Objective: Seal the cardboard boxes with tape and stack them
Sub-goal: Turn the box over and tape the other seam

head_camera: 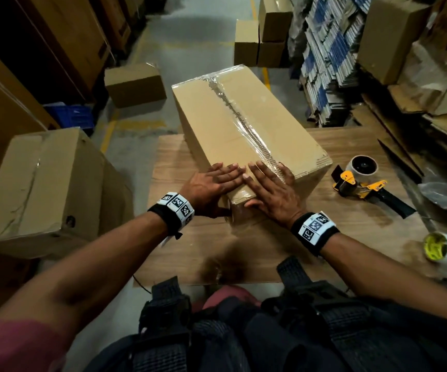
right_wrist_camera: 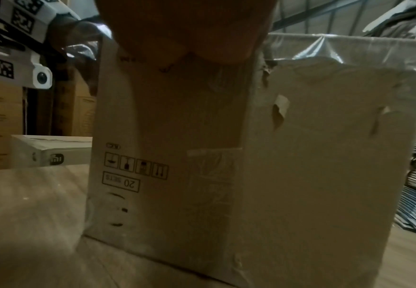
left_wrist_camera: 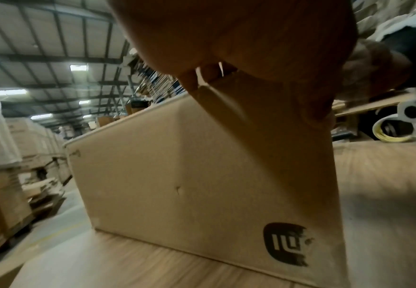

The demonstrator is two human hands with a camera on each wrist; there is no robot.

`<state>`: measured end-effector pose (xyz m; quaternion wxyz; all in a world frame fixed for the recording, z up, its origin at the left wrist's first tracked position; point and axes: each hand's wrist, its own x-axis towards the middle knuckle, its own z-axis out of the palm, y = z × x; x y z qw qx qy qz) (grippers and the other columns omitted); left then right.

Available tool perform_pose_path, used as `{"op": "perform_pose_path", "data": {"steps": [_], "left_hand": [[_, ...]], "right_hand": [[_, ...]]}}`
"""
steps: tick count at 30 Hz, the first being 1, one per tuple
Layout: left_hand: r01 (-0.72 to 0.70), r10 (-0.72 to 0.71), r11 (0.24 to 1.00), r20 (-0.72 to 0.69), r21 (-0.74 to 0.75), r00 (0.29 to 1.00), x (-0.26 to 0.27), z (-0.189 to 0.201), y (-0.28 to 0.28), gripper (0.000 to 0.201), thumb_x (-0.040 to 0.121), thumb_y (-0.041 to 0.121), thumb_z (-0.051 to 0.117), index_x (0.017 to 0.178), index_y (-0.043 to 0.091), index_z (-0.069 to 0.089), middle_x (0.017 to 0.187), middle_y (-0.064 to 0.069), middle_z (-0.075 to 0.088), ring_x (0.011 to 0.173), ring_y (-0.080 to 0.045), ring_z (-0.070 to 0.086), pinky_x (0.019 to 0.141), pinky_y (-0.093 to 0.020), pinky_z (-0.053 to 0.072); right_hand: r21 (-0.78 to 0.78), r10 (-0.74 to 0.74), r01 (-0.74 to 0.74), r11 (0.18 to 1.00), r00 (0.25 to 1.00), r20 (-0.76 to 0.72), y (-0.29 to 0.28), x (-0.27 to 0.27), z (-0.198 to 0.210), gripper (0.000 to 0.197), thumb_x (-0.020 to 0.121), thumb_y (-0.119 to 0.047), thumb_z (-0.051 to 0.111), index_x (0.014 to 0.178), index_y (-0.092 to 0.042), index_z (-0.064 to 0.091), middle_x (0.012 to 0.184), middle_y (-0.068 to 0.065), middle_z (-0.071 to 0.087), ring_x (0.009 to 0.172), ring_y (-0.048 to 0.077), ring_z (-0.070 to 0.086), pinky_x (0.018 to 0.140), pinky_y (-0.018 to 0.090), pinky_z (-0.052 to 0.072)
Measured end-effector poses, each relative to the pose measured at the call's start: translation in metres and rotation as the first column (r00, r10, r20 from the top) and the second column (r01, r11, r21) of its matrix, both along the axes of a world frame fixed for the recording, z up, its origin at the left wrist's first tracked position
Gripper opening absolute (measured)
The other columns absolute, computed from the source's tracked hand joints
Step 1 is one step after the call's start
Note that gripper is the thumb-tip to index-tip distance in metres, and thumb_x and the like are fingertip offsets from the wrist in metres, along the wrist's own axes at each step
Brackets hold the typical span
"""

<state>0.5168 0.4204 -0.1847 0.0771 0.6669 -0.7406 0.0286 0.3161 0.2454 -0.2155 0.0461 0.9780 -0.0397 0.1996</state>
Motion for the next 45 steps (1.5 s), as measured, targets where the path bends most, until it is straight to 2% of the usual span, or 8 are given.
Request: {"op": "perform_pose_path", "data": {"steps": [8, 16, 19, 25, 31, 36, 42, 45], "left_hand": [[-0.006, 0.005, 0.998, -0.013, -0.067, 1.000, -0.005, -0.006, 0.003, 0.104, 0.079, 0.071, 0.074, 0.158, 0.012, 0.042, 0.161, -0.011, 0.044, 0.150, -0.027, 0.041, 0.122, -0.049, 0.036], [-0.005, 0.004, 1.000, -0.033, -0.019, 0.999, -0.004, -0.007, 0.001, 0.122, 0.065, 0.079, 0.080, 0.158, 0.011, 0.041, 0.165, -0.011, 0.038, 0.154, -0.027, 0.033, 0.128, -0.048, 0.025], [0.004, 0.002, 0.994, -0.059, 0.106, 0.998, 0.003, 0.008, -0.003, 0.124, 0.065, 0.077, 0.079, 0.161, 0.013, 0.036, 0.168, -0.007, 0.031, 0.156, -0.023, 0.026, 0.128, -0.045, 0.018], [-0.021, 0.019, 1.000, -0.075, -0.023, 0.997, -0.003, 0.009, -0.008, 0.095, 0.072, 0.067, 0.082, 0.149, 0.017, 0.057, 0.154, -0.006, 0.054, 0.142, -0.024, 0.052, 0.114, -0.051, 0.046], [-0.146, 0.140, 0.989, -0.141, -0.034, 0.980, -0.016, 0.005, -0.006, 0.097, 0.067, 0.072, 0.063, 0.151, 0.023, 0.055, 0.153, -0.003, 0.055, 0.144, -0.020, 0.049, 0.122, -0.046, 0.037], [-0.242, 0.238, 0.970, -0.187, 0.002, 0.953, -0.023, 0.004, -0.012, 0.093, 0.065, 0.066, 0.077, 0.147, 0.025, 0.059, 0.153, 0.002, 0.055, 0.146, -0.014, 0.046, 0.125, -0.041, 0.031], [-0.286, 0.278, 0.957, -0.141, -0.042, 0.950, -0.032, -0.001, -0.013, 0.088, 0.075, 0.079, 0.067, 0.144, 0.026, 0.062, 0.150, 0.003, 0.059, 0.146, -0.014, 0.047, 0.125, -0.041, 0.031], [-0.256, 0.250, 0.967, -0.207, -0.005, 0.946, -0.026, 0.006, -0.010, 0.104, 0.069, 0.097, 0.050, 0.148, 0.029, 0.057, 0.154, 0.004, 0.053, 0.148, -0.015, 0.043, 0.125, -0.042, 0.031]], "right_hand": [[0.101, -0.108, 0.108, 0.989, 0.994, -0.003, 0.014, 0.000, 0.007, 0.078, 0.100, -0.072, 0.031, 0.159, -0.022, 0.037, 0.169, 0.006, 0.027, 0.157, 0.024, 0.021, 0.121, 0.054, 0.020], [-0.017, -0.016, 0.014, 1.000, 0.989, -0.146, -0.002, -0.013, 0.007, 0.114, 0.073, -0.064, 0.073, 0.164, -0.020, 0.022, 0.173, 0.007, 0.013, 0.160, 0.026, 0.009, 0.122, 0.058, 0.018], [0.002, -0.023, 0.024, 1.000, 0.985, -0.169, 0.000, -0.012, 0.011, 0.116, 0.072, -0.069, 0.071, 0.165, -0.022, 0.019, 0.173, 0.005, 0.012, 0.160, 0.026, 0.007, 0.123, 0.058, 0.016], [0.015, -0.027, 0.030, 0.999, 0.982, -0.185, 0.002, -0.014, 0.012, 0.118, 0.072, -0.068, 0.070, 0.165, -0.021, 0.016, 0.173, 0.004, 0.010, 0.160, 0.025, 0.005, 0.124, 0.059, 0.015], [0.035, -0.033, 0.040, 0.999, 0.981, -0.193, 0.003, -0.016, 0.014, 0.120, 0.071, -0.069, 0.069, 0.165, -0.016, 0.017, 0.173, 0.004, 0.011, 0.160, 0.025, 0.004, 0.125, 0.058, 0.010], [0.059, -0.034, 0.045, 0.997, 0.982, -0.185, 0.005, -0.015, 0.013, 0.121, 0.070, -0.069, 0.068, 0.164, -0.015, 0.015, 0.173, 0.004, 0.011, 0.160, 0.025, 0.003, 0.125, 0.059, 0.011], [0.098, -0.043, 0.061, 0.993, 0.983, -0.176, 0.008, -0.014, 0.015, 0.115, 0.073, -0.072, 0.059, 0.164, -0.014, 0.021, 0.172, 0.004, 0.013, 0.160, 0.025, 0.004, 0.125, 0.058, 0.011], [0.121, -0.061, 0.077, 0.990, 0.989, -0.132, 0.012, -0.013, 0.015, 0.109, 0.078, -0.081, 0.049, 0.162, -0.014, 0.028, 0.171, 0.004, 0.019, 0.160, 0.025, 0.008, 0.124, 0.060, 0.016]]}}
